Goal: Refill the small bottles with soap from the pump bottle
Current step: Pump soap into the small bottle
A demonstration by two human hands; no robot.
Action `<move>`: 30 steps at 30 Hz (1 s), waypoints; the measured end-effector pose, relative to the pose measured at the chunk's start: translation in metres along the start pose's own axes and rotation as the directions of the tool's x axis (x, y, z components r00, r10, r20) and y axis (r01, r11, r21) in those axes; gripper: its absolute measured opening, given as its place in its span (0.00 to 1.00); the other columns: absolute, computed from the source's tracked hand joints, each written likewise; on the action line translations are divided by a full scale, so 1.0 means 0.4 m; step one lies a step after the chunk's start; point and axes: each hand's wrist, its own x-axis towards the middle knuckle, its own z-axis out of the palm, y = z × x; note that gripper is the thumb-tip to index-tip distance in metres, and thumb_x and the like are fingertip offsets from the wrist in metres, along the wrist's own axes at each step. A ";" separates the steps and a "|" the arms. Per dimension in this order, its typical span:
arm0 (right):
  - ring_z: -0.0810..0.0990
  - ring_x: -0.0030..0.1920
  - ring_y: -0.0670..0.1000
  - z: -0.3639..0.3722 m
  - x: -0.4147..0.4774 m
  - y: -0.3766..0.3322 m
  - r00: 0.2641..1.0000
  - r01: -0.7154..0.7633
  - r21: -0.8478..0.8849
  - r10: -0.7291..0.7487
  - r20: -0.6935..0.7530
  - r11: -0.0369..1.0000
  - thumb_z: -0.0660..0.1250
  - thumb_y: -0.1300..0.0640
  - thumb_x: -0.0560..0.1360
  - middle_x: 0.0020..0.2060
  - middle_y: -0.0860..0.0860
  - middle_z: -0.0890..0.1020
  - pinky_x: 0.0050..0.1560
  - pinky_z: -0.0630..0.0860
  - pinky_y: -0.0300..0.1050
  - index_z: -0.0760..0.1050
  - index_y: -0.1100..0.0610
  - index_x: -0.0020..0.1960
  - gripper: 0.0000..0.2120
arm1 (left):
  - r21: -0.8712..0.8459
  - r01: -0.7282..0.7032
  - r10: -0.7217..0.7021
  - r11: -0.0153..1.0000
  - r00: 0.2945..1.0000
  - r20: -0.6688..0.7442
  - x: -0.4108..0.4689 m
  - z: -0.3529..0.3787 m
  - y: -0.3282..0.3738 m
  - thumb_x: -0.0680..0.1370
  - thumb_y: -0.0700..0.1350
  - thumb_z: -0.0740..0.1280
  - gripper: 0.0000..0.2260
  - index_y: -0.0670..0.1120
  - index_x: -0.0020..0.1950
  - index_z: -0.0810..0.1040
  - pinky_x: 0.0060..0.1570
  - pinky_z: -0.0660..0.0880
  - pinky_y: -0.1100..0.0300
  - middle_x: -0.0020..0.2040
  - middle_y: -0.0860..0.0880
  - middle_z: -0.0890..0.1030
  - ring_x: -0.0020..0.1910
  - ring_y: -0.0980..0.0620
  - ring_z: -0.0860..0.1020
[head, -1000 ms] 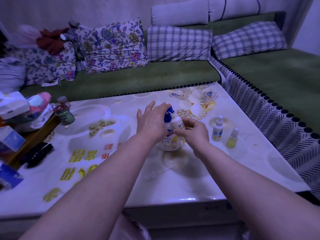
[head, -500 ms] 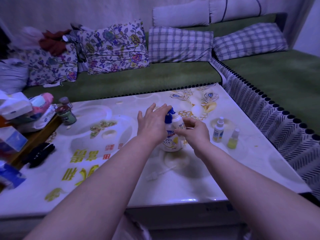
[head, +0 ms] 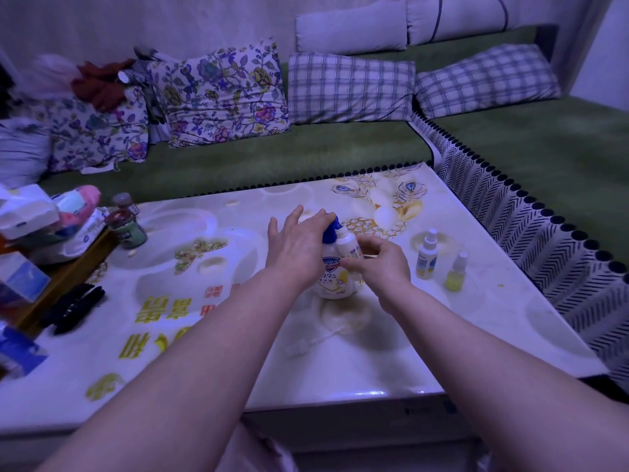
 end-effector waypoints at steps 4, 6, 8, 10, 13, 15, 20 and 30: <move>0.84 0.48 0.49 -0.002 0.002 0.007 1.000 0.002 -0.015 -0.002 -0.003 1.000 0.80 0.57 0.61 0.47 0.45 0.85 0.58 0.78 0.57 0.80 0.41 0.45 0.18 | -0.009 0.003 -0.003 1.000 1.000 -0.015 0.003 0.011 -0.003 0.73 0.37 0.65 0.32 0.57 0.73 0.59 0.72 0.47 0.39 0.76 0.56 0.60 0.77 0.48 0.50; 0.84 0.49 0.49 -0.003 0.002 0.008 1.000 0.001 -0.009 -0.001 -0.007 1.000 0.80 0.57 0.61 0.47 0.45 0.85 0.58 0.78 0.57 0.80 0.42 0.46 0.18 | -0.018 0.006 -0.006 1.000 1.000 -0.016 0.004 0.009 0.000 0.73 0.37 0.65 0.32 0.57 0.73 0.60 0.72 0.47 0.39 0.76 0.56 0.61 0.77 0.48 0.50; 0.84 0.49 0.49 -0.004 -0.001 0.007 1.000 0.008 0.001 -0.008 -0.010 1.000 0.80 0.57 0.61 0.46 0.45 0.85 0.58 0.78 0.57 0.80 0.42 0.47 0.19 | -0.022 0.001 -0.001 1.000 1.000 -0.015 0.007 0.004 0.003 0.72 0.36 0.65 0.32 0.57 0.73 0.60 0.72 0.47 0.39 0.75 0.56 0.61 0.77 0.49 0.49; 0.84 0.49 0.49 -0.003 0.000 0.006 1.000 0.018 -0.002 -0.018 -0.008 1.000 0.79 0.56 0.59 0.46 0.45 0.85 0.58 0.78 0.57 0.80 0.40 0.43 0.17 | -0.035 0.006 -0.006 0.999 1.000 -0.012 0.008 0.002 0.004 0.71 0.36 0.64 0.32 0.56 0.72 0.61 0.72 0.47 0.40 0.75 0.56 0.62 0.77 0.49 0.49; 0.84 0.49 0.49 -0.006 0.005 0.005 1.000 0.019 -0.002 -0.019 -0.006 1.000 0.79 0.58 0.61 0.46 0.45 0.85 0.57 0.78 0.57 0.79 0.39 0.43 0.18 | -0.067 0.016 -0.017 0.998 1.000 -0.022 0.003 0.003 0.007 0.71 0.37 0.64 0.32 0.56 0.73 0.60 0.73 0.48 0.41 0.76 0.57 0.61 0.77 0.50 0.49; 0.84 0.49 0.49 -0.009 0.009 0.005 1.000 0.018 0.002 -0.018 -0.007 1.000 0.79 0.58 0.62 0.46 0.45 0.85 0.57 0.78 0.57 0.79 0.40 0.44 0.18 | -0.086 0.019 -0.022 0.996 0.999 -0.031 0.003 0.002 0.010 0.71 0.37 0.64 0.33 0.56 0.74 0.59 0.73 0.48 0.41 0.76 0.57 0.59 0.77 0.51 0.48; 0.84 0.48 0.50 -0.005 0.013 0.002 1.000 0.017 0.015 -0.017 -0.003 1.000 0.79 0.58 0.61 0.44 0.46 0.85 0.56 0.79 0.57 0.80 0.40 0.42 0.17 | -0.079 0.023 -0.024 0.997 1.000 -0.013 0.006 -0.011 0.008 0.72 0.38 0.65 0.34 0.56 0.74 0.59 0.73 0.48 0.41 0.76 0.57 0.59 0.77 0.51 0.48; 0.84 0.49 0.50 -0.005 0.012 0.001 1.000 0.019 0.039 -0.019 0.007 0.999 0.79 0.60 0.61 0.45 0.47 0.86 0.56 0.79 0.57 0.81 0.42 0.45 0.19 | -0.085 0.012 -0.011 0.996 1.000 0.015 -0.004 -0.011 0.002 0.71 0.37 0.65 0.36 0.56 0.75 0.55 0.73 0.48 0.40 0.77 0.57 0.57 0.77 0.51 0.48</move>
